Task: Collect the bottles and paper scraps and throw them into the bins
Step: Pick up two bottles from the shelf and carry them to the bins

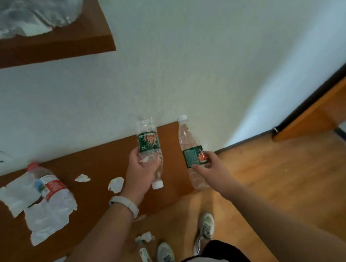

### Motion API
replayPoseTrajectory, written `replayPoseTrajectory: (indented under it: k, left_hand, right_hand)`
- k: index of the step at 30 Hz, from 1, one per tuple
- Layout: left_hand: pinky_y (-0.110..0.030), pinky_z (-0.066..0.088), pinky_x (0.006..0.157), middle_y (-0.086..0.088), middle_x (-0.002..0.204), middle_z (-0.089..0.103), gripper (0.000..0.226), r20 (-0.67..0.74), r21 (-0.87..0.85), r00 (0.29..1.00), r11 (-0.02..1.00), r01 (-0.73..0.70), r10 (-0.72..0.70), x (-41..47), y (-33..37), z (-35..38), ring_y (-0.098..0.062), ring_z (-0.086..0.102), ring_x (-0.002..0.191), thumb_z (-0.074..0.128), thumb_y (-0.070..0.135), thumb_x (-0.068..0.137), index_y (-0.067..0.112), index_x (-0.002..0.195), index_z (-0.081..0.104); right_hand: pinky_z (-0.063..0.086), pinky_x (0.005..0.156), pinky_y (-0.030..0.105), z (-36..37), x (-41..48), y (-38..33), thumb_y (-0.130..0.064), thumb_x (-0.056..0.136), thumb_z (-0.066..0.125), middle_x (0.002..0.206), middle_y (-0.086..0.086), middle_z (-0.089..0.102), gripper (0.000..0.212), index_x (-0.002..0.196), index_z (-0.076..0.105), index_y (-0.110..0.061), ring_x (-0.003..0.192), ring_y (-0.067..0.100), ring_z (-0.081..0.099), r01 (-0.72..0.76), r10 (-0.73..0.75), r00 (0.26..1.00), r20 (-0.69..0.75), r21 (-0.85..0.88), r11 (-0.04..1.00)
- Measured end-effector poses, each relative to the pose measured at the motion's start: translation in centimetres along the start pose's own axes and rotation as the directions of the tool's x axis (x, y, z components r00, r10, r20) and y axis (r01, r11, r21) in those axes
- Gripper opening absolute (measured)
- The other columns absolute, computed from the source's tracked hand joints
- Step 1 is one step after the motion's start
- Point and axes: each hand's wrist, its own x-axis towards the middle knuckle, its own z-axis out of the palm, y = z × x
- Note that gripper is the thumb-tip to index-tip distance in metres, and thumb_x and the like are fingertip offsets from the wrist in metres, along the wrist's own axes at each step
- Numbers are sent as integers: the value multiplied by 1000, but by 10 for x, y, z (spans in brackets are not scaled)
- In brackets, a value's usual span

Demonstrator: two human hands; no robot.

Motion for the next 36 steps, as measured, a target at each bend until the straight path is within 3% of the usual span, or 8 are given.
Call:
replayPoseTrajectory:
  k: [2, 11, 15, 17, 20, 24, 32, 36]
  left_hand:
    - [-20, 50, 66, 15, 113, 57, 59, 55, 21, 998, 1000, -14, 13, -4, 7, 21, -5, 63, 95, 71, 20, 89, 36, 135, 37]
    - [-20, 52, 66, 12, 120, 58, 63, 289, 78, 957, 996, -51, 27, -26, 34, 133, -10, 63, 101, 70, 21, 89, 35, 140, 36]
    - [-28, 53, 75, 4, 124, 56, 69, 354, 88, 935, 995, -52, 17, -47, 43, 210, -13, 62, 104, 72, 18, 87, 29, 144, 35]
    - [-34, 56, 78, 2, 125, 54, 69, 396, 106, 918, 992, -75, 27, -59, 49, 255, -15, 62, 103, 72, 18, 87, 30, 144, 35]
    - [-30, 55, 75, 4, 123, 55, 68, 463, 133, 884, 982, -135, 59, -83, 58, 325, -11, 61, 100, 71, 19, 88, 30, 143, 34]
    - [-20, 51, 64, 4, 122, 56, 67, 540, 144, 838, 973, -183, 77, -114, 63, 411, -10, 63, 97, 72, 18, 87, 30, 142, 36]
    - [-31, 55, 74, 8, 114, 61, 59, 735, 168, 677, 953, -250, 48, -177, 70, 541, -12, 67, 95, 72, 19, 87, 34, 134, 40]
    - [-25, 53, 70, 11, 110, 63, 58, 798, 157, 600, 941, -298, 56, -188, 79, 590, -3, 69, 86, 72, 15, 87, 33, 132, 41]
  right_hand:
    - [56, 70, 21, -19, -10, 7, -33, 85, 72, 106, -11, 65, 54, 132, 47, -26, 87, 3, 66, 4, -3, 998, -58, 22, 1000]
    - [49, 69, 18, -131, -47, 54, -33, 87, 69, 109, -9, 65, 45, 126, 46, -31, 92, 4, 64, -14, 58, 968, -245, 176, 984]
    - [51, 71, 20, -203, -74, 84, -32, 86, 70, 105, -9, 66, 48, 128, 49, -30, 89, 4, 66, -12, 95, 939, -331, 247, 969]
    - [48, 66, 14, -242, -89, 102, -28, 87, 70, 104, -9, 66, 46, 128, 49, -28, 83, -2, 65, 7, 104, 915, -390, 274, 962]
    - [45, 57, 8, -300, -109, 133, -27, 89, 69, 104, -8, 66, 46, 130, 49, -24, 77, -4, 65, 18, 137, 884, -447, 325, 946]
    - [48, 57, 12, -366, -137, 174, -28, 88, 69, 102, -8, 68, 47, 131, 49, -23, 77, -1, 67, 20, 194, 833, -519, 379, 925]
    - [59, 79, 38, -463, -197, 244, -31, 86, 71, 102, -4, 72, 51, 131, 48, -24, 83, 12, 73, 48, 332, 715, -616, 517, 855]
    - [58, 82, 37, -491, -207, 266, -34, 84, 72, 102, -5, 72, 52, 130, 50, -25, 85, 11, 71, 63, 382, 639, -668, 540, 839]
